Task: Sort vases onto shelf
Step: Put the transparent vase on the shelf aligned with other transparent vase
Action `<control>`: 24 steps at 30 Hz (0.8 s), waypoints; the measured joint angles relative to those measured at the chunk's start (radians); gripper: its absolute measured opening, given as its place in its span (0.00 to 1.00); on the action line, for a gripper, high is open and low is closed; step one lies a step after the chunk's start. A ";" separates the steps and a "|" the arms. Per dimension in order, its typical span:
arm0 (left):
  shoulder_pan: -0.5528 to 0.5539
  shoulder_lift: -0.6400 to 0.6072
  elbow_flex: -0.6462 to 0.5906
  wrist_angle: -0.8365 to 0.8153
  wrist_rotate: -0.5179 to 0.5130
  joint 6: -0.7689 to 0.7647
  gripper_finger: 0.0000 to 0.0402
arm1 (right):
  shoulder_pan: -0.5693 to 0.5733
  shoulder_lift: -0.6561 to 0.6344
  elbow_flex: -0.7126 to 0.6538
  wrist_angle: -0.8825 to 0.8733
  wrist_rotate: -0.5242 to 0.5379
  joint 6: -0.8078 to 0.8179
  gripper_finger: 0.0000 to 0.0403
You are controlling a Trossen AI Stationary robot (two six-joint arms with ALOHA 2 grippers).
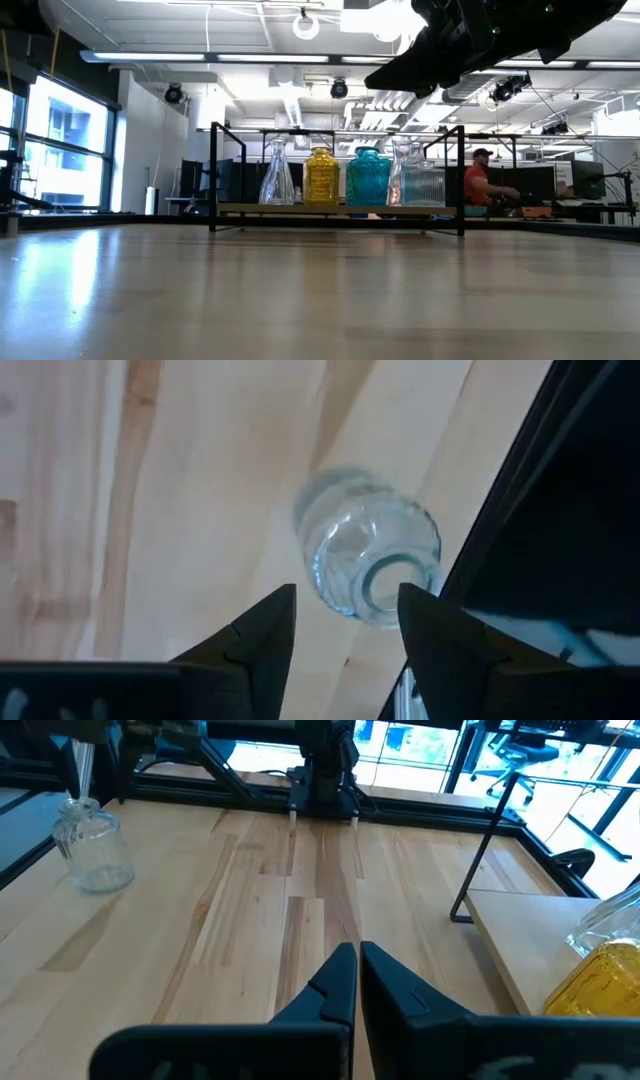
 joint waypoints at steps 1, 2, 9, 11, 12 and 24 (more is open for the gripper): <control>0.000 0.004 -0.007 0.004 0.012 0.013 0.41 | 0.000 0.000 0.000 0.000 0.000 0.000 0.00; 0.000 0.009 -0.014 0.005 0.021 0.028 0.41 | 0.000 0.000 0.000 0.003 0.000 -0.001 0.00; 0.002 0.043 -0.015 0.028 0.028 0.128 0.40 | 0.000 0.000 0.000 0.000 0.000 -0.003 0.00; 0.006 0.043 -0.016 0.024 0.028 0.155 0.37 | 0.000 0.000 0.000 -0.001 0.000 -0.008 0.00; 0.011 0.041 -0.016 0.025 0.028 0.168 0.34 | 0.000 0.000 0.000 -0.001 0.000 -0.008 0.00; 0.196 -0.003 0.041 -0.076 0.032 0.487 0.04 | 0.000 0.000 0.000 0.016 0.000 -0.037 0.00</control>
